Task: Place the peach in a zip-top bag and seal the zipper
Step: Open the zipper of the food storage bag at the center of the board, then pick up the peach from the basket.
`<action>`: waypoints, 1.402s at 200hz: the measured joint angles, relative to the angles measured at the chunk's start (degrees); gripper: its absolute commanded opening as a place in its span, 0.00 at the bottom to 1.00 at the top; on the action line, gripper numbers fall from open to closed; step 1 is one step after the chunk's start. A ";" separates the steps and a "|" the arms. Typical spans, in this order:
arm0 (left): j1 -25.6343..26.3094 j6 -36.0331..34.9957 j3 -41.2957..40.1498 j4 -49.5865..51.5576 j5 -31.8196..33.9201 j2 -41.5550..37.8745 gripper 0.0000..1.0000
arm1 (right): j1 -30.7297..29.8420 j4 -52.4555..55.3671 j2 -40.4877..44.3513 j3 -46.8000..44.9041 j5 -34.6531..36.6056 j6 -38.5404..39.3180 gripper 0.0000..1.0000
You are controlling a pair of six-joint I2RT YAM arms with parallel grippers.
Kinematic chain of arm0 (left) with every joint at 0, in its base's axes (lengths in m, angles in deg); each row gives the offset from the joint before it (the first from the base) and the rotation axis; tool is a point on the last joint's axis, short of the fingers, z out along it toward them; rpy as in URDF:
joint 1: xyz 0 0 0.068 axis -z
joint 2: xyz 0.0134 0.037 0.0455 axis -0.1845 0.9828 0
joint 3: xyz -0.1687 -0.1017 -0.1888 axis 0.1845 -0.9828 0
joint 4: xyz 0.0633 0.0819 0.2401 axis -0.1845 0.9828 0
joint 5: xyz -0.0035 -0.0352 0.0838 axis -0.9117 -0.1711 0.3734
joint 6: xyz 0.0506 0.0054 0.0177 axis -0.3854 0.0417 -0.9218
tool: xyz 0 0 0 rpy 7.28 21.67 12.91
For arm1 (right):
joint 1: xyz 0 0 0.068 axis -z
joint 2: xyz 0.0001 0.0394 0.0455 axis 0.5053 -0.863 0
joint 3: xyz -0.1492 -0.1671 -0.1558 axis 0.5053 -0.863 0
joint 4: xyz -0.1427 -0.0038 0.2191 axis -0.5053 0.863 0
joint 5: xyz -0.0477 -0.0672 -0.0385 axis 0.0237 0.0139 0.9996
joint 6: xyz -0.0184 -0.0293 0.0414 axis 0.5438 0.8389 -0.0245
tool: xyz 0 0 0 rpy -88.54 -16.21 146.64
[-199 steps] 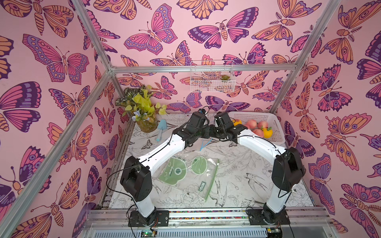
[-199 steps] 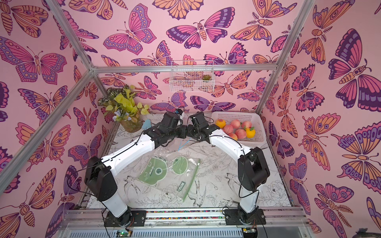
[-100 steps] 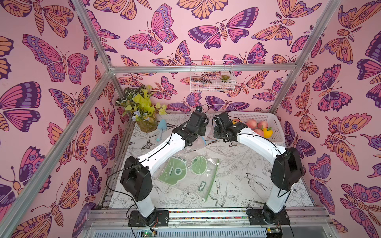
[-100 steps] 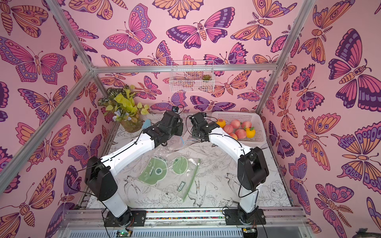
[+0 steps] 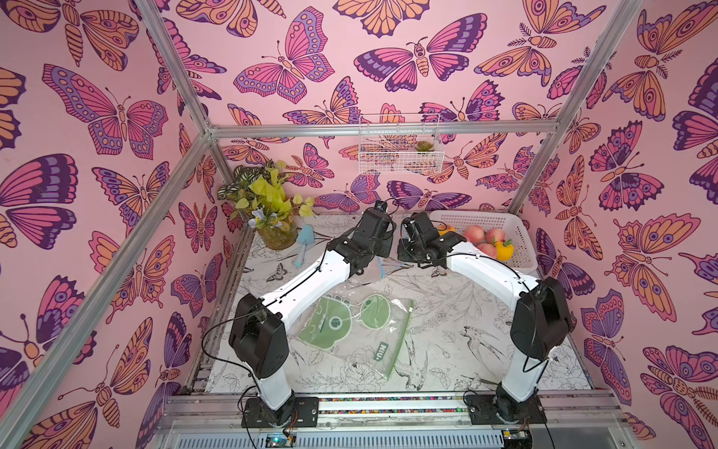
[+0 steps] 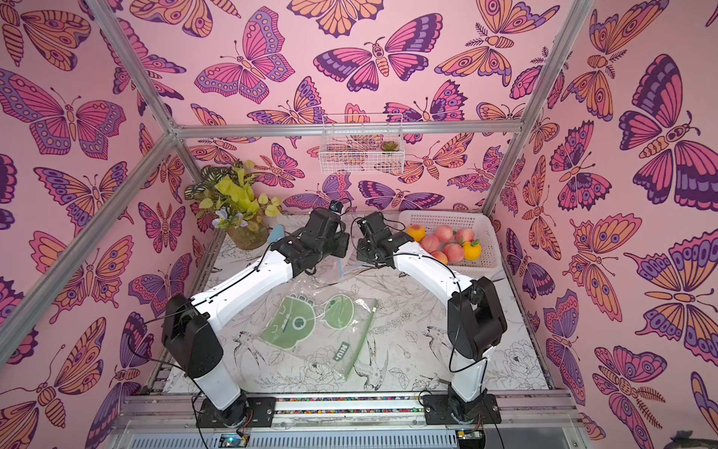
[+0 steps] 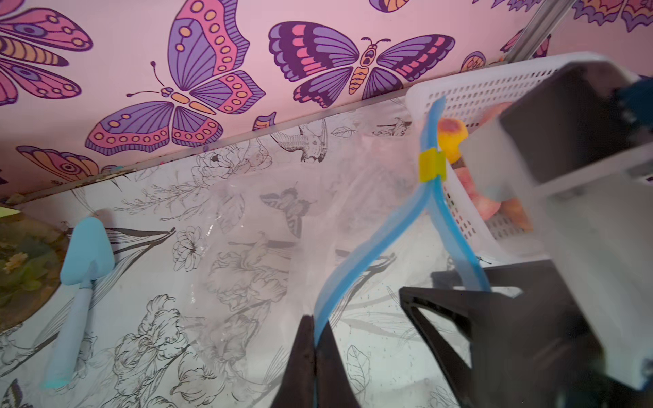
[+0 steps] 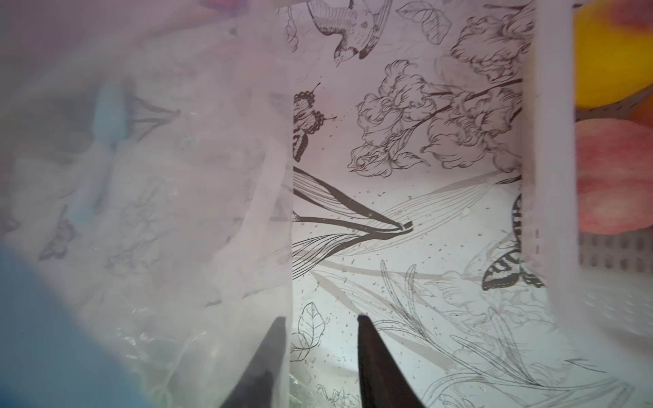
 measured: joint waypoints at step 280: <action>-0.76 8.70 -0.44 3.21 -13.84 0.81 0.00 | 29.44 7.72 -5.64 4.85 -15.28 16.81 0.68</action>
